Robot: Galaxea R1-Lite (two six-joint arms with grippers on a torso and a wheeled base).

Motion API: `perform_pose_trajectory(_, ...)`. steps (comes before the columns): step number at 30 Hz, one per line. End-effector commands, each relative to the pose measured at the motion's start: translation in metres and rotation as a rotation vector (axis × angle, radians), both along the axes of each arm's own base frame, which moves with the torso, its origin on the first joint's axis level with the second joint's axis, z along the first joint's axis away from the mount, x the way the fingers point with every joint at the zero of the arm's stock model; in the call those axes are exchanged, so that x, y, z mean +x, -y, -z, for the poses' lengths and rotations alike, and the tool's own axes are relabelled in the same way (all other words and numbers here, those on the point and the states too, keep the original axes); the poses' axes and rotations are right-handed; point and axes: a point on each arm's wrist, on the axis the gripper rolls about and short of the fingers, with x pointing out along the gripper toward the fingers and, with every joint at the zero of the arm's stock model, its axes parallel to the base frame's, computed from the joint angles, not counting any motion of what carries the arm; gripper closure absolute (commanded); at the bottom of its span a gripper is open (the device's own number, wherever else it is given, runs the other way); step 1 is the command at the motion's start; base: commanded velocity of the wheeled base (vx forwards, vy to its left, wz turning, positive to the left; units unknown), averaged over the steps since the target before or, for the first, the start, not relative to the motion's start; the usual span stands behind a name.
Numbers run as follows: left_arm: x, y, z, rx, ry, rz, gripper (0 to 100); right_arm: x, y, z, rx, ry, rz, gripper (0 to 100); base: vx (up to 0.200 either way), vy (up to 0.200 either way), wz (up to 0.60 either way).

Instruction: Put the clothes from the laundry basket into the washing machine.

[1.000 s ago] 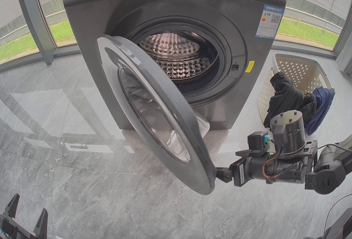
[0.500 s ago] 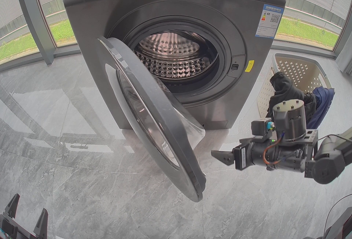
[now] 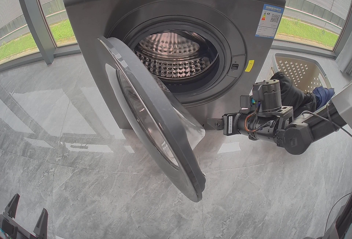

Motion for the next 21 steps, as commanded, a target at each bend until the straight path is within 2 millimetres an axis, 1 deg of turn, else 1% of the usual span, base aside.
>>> perform_pose_trajectory(1, 0.0, 0.0, 0.005, 0.0, -0.003, 0.0, 0, 0.0, -0.016, 0.011, -0.01, -0.02, -0.035, 0, 0.0, 0.0, 0.0)
perform_pose_trajectory(3, 0.0, 0.0, 0.005, 0.0, -0.003, 0.0, 0, -0.004, -0.02, 0.01, -0.01, -0.02, -0.049, 0, 0.0, 0.0, 0.0)
perform_pose_trajectory(6, 0.0, 0.0, 0.005, 0.0, -0.003, 0.0, 0, -0.016, -0.032, 0.01, -0.009, -0.026, -0.092, 0, 0.0, 0.0, 0.0)
perform_pose_trajectory(8, 0.0, 0.0, 0.005, 0.0, -0.003, 0.0, 0, -0.024, -0.036, 0.008, -0.003, -0.027, -0.111, 0, 0.0, 0.0, 0.0)
perform_pose_trajectory(10, 0.0, 0.0, 0.005, 0.0, -0.003, 0.0, 0, -0.028, -0.037, 0.007, 0.0, -0.024, -0.119, 0, 0.0, 0.0, 0.0)
perform_pose_trajectory(17, 0.0, 0.0, 0.005, 0.0, -0.003, 0.0, 0, -0.024, -0.035, 0.009, 0.002, -0.03, -0.107, 0, 0.0, 0.0, 0.0)
perform_pose_trajectory(21, 0.0, 0.0, 0.005, 0.0, -0.003, 0.0, 0, -0.021, -0.046, 0.018, -0.012, -0.037, -0.115, 0, 0.0, 0.0, 0.0)
